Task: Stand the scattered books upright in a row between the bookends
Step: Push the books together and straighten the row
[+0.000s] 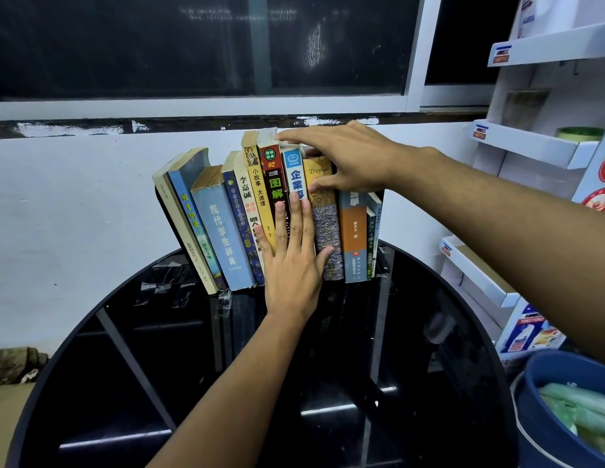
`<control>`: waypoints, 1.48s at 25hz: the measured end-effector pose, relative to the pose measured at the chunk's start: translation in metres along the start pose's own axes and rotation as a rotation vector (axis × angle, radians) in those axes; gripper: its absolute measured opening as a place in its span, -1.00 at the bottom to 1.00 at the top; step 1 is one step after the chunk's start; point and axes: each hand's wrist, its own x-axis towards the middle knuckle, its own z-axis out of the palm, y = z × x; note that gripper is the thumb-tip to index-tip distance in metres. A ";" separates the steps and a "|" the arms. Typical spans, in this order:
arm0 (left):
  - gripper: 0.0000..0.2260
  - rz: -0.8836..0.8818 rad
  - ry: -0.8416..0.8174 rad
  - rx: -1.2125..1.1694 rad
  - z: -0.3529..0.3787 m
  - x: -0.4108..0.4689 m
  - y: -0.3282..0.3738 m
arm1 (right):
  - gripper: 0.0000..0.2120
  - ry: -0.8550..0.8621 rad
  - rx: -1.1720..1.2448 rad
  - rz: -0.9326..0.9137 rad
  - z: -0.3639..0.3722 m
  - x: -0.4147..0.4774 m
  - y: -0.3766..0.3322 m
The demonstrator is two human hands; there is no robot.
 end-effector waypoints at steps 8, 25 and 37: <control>-0.21 0.001 -0.021 -0.056 -0.001 0.000 -0.001 | -0.19 -0.014 -0.016 -0.003 0.001 0.001 0.002; -0.19 0.011 -0.132 -0.127 -0.011 0.000 0.027 | -0.23 -0.062 0.133 -0.053 -0.001 -0.030 0.034; -0.19 0.020 -0.073 -0.026 0.000 -0.001 0.027 | -0.34 0.043 0.113 -0.115 0.011 -0.028 0.036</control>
